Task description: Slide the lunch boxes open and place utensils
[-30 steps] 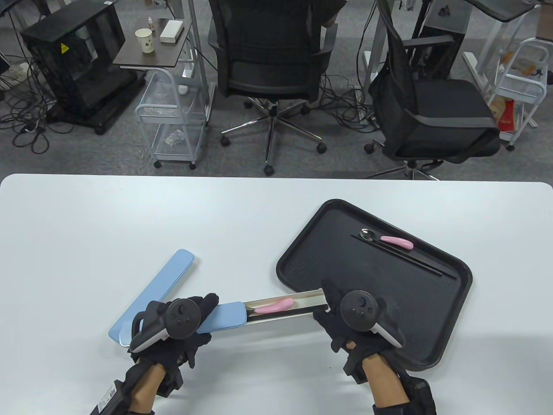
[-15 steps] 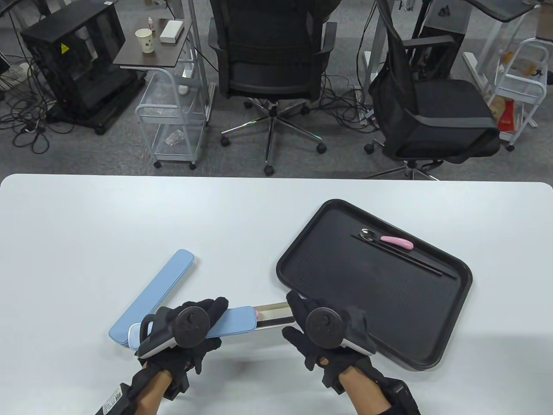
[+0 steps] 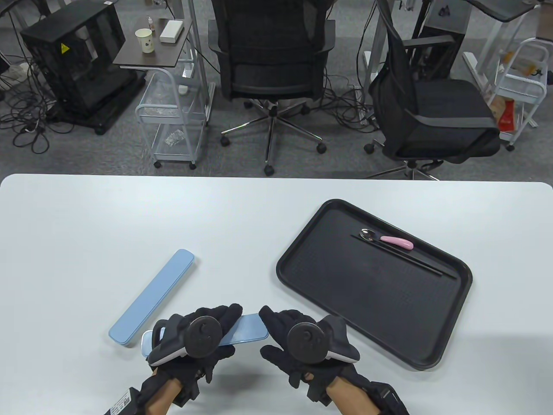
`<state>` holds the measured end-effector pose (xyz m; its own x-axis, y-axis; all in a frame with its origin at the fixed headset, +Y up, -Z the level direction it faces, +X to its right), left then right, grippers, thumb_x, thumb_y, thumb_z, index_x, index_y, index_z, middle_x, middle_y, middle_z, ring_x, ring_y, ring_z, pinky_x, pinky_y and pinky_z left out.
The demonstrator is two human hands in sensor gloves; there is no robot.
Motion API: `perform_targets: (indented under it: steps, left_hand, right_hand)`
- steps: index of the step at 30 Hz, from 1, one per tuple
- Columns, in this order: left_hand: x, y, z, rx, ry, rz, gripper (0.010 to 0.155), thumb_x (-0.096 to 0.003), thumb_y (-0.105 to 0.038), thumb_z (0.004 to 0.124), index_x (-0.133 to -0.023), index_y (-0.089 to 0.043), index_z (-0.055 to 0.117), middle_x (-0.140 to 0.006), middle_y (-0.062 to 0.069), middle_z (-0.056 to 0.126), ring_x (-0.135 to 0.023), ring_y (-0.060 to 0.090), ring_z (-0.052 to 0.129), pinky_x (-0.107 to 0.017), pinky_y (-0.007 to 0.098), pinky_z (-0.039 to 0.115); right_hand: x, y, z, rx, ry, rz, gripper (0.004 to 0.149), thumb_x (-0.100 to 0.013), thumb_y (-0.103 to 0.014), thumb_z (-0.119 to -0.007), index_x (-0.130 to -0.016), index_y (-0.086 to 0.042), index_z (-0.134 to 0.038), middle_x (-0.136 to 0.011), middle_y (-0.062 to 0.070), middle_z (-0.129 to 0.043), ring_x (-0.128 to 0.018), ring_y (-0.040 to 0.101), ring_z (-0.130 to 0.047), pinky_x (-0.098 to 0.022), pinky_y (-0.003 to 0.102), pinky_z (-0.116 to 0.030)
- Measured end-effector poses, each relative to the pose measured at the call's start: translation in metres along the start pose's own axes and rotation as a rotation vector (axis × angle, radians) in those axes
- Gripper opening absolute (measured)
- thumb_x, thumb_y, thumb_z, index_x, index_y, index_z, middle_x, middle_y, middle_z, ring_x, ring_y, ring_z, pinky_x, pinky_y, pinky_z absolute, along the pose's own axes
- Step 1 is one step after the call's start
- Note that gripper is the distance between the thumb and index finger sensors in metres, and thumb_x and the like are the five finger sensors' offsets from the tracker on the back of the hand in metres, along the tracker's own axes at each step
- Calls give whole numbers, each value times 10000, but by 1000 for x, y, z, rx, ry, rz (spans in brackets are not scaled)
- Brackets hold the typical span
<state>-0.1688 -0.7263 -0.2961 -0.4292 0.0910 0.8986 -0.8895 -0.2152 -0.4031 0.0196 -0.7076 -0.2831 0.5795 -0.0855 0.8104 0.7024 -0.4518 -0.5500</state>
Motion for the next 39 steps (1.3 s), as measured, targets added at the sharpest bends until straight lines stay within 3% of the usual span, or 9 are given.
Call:
perform_targets:
  steps: [5,15,34,39]
  left_hand:
    - [-7,15,12,-8,58,-61,832,-376,-462,885,-1056,-316,429,-1069,16,578,-926,313,711,-675,630,594]
    - [-19,51,34,-29,158,-196,842,-381,-438,894,-1054,-325,401,-1075,24,532,-933,318,683,-689,630,572]
    - [-28,53,52,-89,236,-205,869,-367,-471,900,-1055,-305,395,-1074,31,513,-916,321,663,-685,599,598]
    - [-26,54,51,-54,258,-203,924,-339,-544,893,-1062,-292,376,-1088,51,478,-943,332,627,-693,609,559]
  right_hand:
    - [1,3,6,115,32,-19,731,-478,-506,-740,-1075,-206,-444,-1023,149,-669,-944,412,-695,-688,587,-588]
    - [3,16,11,95,49,-53,722,-478,-499,-744,-1072,-203,-458,-1017,154,-675,-937,417,-700,-682,591,-589]
    - [4,22,17,110,64,-70,720,-479,-498,-745,-1072,-207,-459,-1020,155,-673,-939,420,-696,-684,593,-586]
    - [5,23,18,109,70,-72,721,-479,-497,-746,-1073,-206,-459,-1020,152,-674,-939,418,-697,-683,593,-586]
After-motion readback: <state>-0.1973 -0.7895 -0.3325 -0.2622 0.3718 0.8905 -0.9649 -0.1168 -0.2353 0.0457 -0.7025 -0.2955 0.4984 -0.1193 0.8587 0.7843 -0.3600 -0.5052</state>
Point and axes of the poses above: the tracker on the back of each hand, its own y axis roughly to the little-finger side, its own x axis roughly from the fingertips to the wrist, z = x × y, the point moved 4 cm from there along -x, roughly from the wrist to the fingertips
